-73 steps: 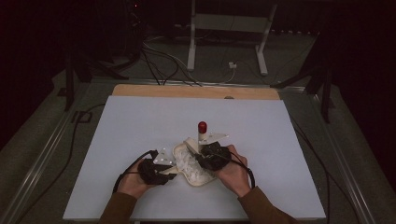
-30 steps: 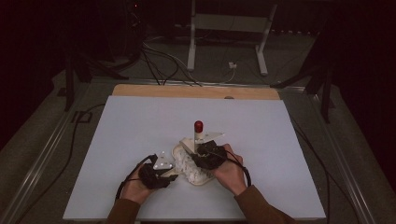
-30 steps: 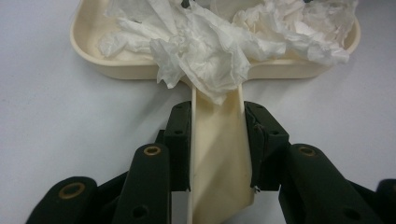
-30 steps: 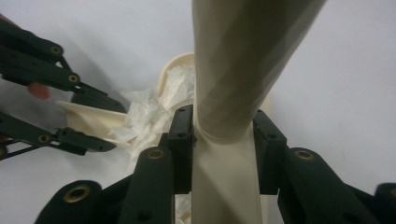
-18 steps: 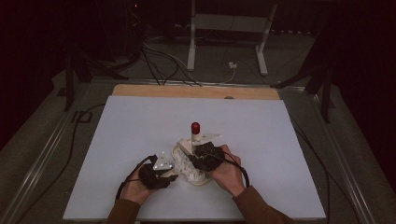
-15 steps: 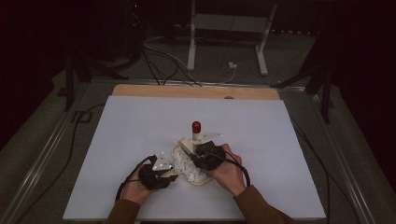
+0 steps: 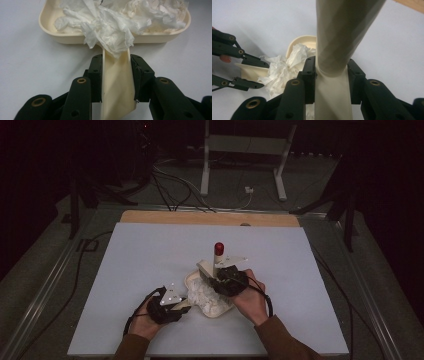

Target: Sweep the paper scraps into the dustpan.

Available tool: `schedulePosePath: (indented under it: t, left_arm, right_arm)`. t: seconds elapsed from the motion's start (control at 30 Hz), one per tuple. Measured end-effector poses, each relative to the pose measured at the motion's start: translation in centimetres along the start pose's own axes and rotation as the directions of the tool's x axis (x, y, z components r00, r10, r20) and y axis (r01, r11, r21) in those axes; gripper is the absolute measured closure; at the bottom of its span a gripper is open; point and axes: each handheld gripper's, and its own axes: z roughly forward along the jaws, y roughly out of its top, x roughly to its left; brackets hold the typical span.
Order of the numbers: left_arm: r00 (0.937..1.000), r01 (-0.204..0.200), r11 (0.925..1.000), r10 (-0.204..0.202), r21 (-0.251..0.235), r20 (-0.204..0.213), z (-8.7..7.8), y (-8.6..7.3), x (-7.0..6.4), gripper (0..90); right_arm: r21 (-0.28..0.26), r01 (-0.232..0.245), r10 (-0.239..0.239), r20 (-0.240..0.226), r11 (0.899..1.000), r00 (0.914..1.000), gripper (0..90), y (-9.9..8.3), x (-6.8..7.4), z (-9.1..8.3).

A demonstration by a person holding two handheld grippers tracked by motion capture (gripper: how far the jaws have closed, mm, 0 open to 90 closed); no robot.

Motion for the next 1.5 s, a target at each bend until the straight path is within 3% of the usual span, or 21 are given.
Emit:
schedulePosePath:
  t: [0.7, 1.03, 1.5]
  left_arm:
    - [0.9998, 0.008, 0.9988, -0.008, -0.048, -0.018, -1.0, -0.3, 0.3, 66.4]
    - [0.9967, 0.041, 0.9977, -0.045, -0.054, -0.067, -1.5, -0.5, 0.9, 66.4]
    - [0.9774, 0.121, 0.9904, -0.131, -0.068, -0.166, -2.3, -0.9, 1.8, 66.4]
  right_arm:
    - [-0.068, -0.040, 0.043, 0.041, 0.997, 0.9982, 66.3, 1.0, -2.2, -1.8]
    - [-0.067, -0.054, 0.058, 0.059, 0.996, 0.9966, 66.3, 0.7, -3.2, -1.9]
    - [-0.047, -0.047, 0.049, 0.047, 0.998, 0.9977, 66.4, -0.1, -4.8, -1.7]
